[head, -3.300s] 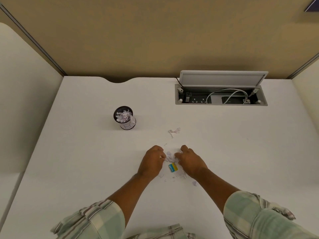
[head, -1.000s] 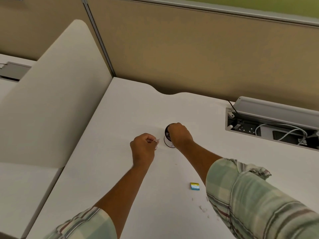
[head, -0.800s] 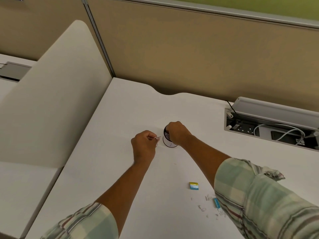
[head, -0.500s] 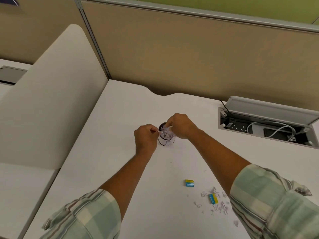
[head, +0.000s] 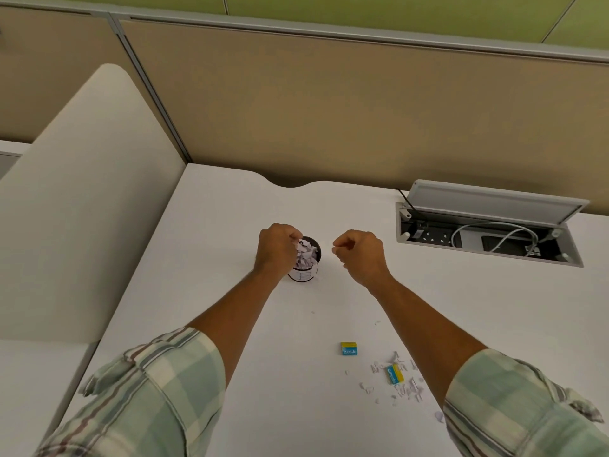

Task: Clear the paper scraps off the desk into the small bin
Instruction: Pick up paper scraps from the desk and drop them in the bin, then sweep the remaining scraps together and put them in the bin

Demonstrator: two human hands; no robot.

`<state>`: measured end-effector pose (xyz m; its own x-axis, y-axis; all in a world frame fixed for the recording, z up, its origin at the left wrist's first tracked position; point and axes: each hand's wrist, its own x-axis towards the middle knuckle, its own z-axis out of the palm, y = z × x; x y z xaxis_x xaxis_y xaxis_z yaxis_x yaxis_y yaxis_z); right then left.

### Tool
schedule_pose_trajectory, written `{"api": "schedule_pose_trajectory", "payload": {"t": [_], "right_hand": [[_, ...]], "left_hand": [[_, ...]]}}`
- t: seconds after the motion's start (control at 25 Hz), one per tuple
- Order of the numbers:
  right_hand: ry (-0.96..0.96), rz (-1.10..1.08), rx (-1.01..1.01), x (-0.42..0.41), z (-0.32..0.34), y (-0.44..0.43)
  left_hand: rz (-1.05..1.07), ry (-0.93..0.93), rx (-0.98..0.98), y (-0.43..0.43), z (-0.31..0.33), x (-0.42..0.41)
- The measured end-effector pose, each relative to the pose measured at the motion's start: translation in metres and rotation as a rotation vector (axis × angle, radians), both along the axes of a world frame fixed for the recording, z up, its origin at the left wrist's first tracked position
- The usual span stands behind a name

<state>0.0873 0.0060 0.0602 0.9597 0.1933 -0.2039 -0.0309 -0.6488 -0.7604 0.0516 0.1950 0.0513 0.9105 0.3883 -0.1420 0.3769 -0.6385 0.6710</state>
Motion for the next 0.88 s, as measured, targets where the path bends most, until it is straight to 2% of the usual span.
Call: {"api": "schedule_pose_trajectory", "payload": {"t": [0.28, 0.4, 0.48, 0.64, 0.88], "right_hand": [[0.065, -0.161, 0.005, -0.023, -0.028, -0.063], [0.023, -0.187, -0.092, -0.027, -0.042, -0.1], [-0.004, -0.179, -0.175, -0.028, -0.051, -0.123], [0.114, -0.055, -0.318, -0.028, -0.066, -0.156], [0.237, 0.349, -0.5, -0.036, -0.082, -0.151]], "left_hand": [[0.228, -0.131, -0.214, 0.006, -0.001, -0.018], [0.285, -0.255, -0.337, -0.005, -0.007, -0.042], [0.273, -0.276, -0.348, -0.02, -0.019, -0.066], [0.115, -0.118, -0.218, -0.055, -0.053, -0.11], [-0.345, 0.274, 0.019, -0.077, -0.08, -0.126]]}}
